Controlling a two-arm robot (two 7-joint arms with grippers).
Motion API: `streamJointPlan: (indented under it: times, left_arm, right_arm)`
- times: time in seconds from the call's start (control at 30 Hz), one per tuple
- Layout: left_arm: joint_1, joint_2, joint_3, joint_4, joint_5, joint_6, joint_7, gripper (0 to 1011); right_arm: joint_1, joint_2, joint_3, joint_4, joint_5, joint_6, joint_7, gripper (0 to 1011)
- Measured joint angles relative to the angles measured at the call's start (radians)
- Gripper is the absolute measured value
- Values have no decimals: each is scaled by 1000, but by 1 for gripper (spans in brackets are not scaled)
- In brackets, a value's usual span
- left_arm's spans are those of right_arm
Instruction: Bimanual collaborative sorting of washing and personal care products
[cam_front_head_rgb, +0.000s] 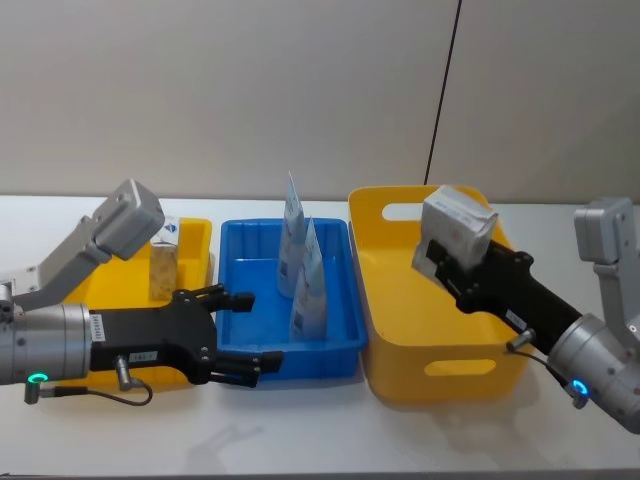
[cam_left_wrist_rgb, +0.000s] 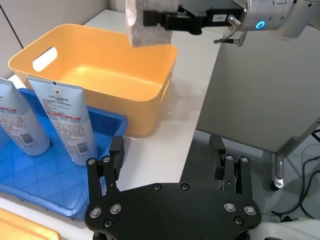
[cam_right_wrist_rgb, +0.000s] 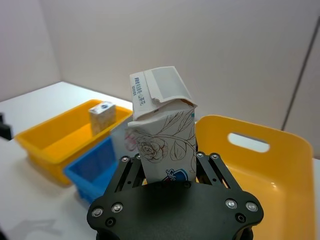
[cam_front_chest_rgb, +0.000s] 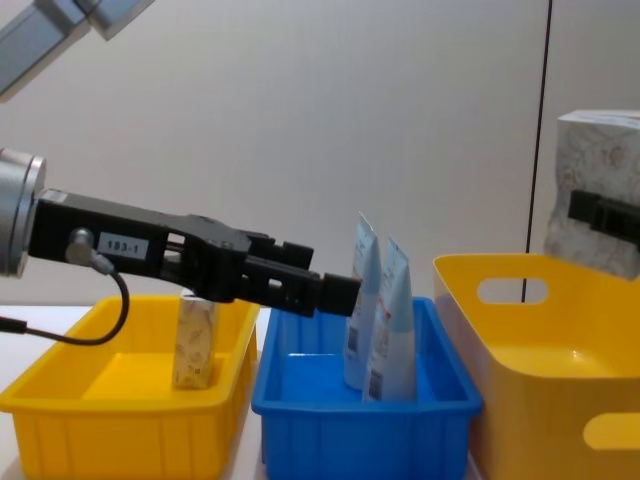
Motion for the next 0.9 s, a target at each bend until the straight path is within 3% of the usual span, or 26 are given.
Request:
streamJointPlan:
  times: [0.5, 0.9]
  left_arm:
    - [12, 15, -1, -21, -6, 21, 24, 1002]
    - [15, 19, -1, -27, -8, 27, 29, 1002]
  right_arm:
    - [18, -103, 9, 19, -125, 19, -240, 351]
    - [36, -150, 4, 35, -192, 42, -345, 349]
